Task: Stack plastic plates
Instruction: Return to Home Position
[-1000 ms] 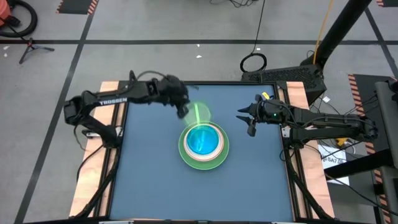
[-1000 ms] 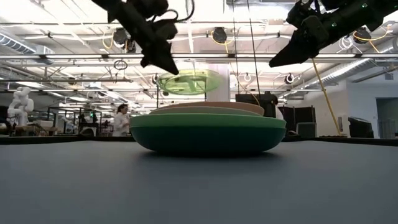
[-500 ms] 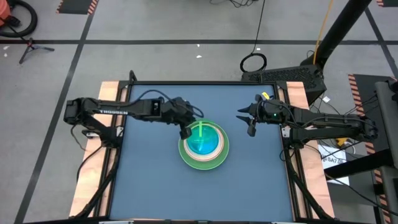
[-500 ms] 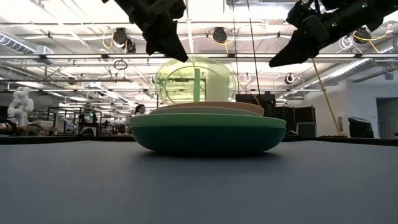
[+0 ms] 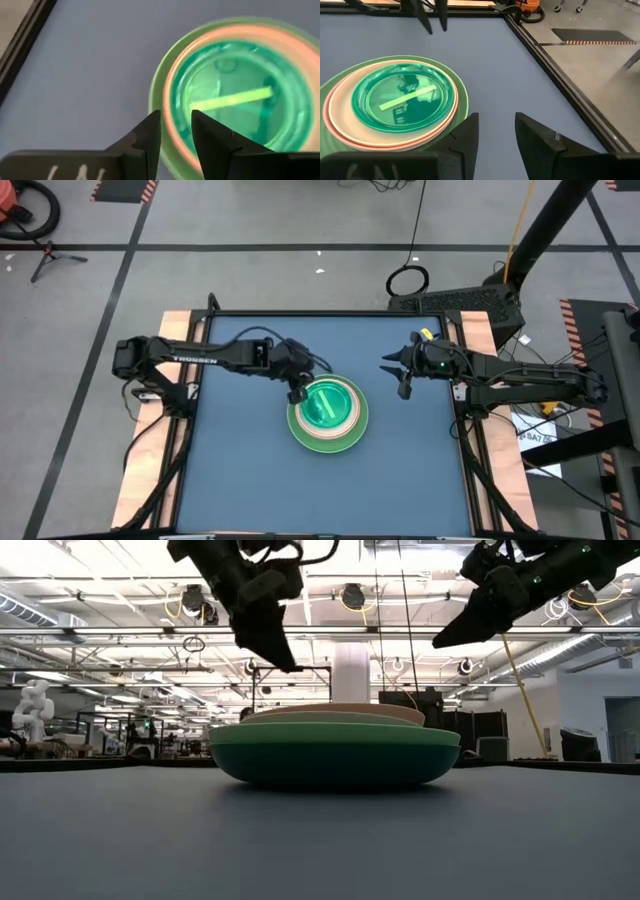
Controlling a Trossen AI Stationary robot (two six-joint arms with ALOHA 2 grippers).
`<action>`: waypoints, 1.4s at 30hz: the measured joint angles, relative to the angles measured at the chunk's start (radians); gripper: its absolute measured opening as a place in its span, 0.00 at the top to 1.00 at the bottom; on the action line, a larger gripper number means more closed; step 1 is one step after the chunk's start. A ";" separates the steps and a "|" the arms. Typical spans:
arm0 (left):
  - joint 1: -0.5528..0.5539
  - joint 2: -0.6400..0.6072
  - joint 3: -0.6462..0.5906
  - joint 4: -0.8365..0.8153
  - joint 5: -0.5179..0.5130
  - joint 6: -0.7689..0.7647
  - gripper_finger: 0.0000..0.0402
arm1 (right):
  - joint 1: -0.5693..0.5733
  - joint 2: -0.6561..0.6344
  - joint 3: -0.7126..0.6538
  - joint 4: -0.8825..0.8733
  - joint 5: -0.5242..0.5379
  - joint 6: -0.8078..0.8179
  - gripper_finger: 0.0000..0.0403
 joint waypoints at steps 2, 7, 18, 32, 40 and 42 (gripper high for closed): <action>0.007 -0.012 0.000 -0.043 -0.002 0.021 0.71 | 0.000 0.000 0.000 0.008 0.000 -0.029 0.69; -0.018 -0.114 -0.048 -0.080 -0.001 0.084 0.71 | 0.000 -0.025 -0.001 -0.057 0.000 -0.068 0.69; -0.054 -0.568 -0.443 0.146 0.001 0.154 0.71 | 0.002 -0.250 -0.098 0.013 -0.084 -0.126 0.69; -0.052 -1.055 -0.713 0.275 0.001 0.182 0.71 | 0.002 -0.513 -0.194 0.008 -0.084 -0.126 0.69; -0.052 -1.195 -0.806 0.290 0.001 0.176 0.71 | 0.002 -0.623 -0.252 0.019 -0.082 -0.170 0.69; -0.052 -1.217 -0.829 0.300 0.000 0.175 0.71 | 0.002 -0.658 -0.271 0.023 -0.081 -0.177 0.69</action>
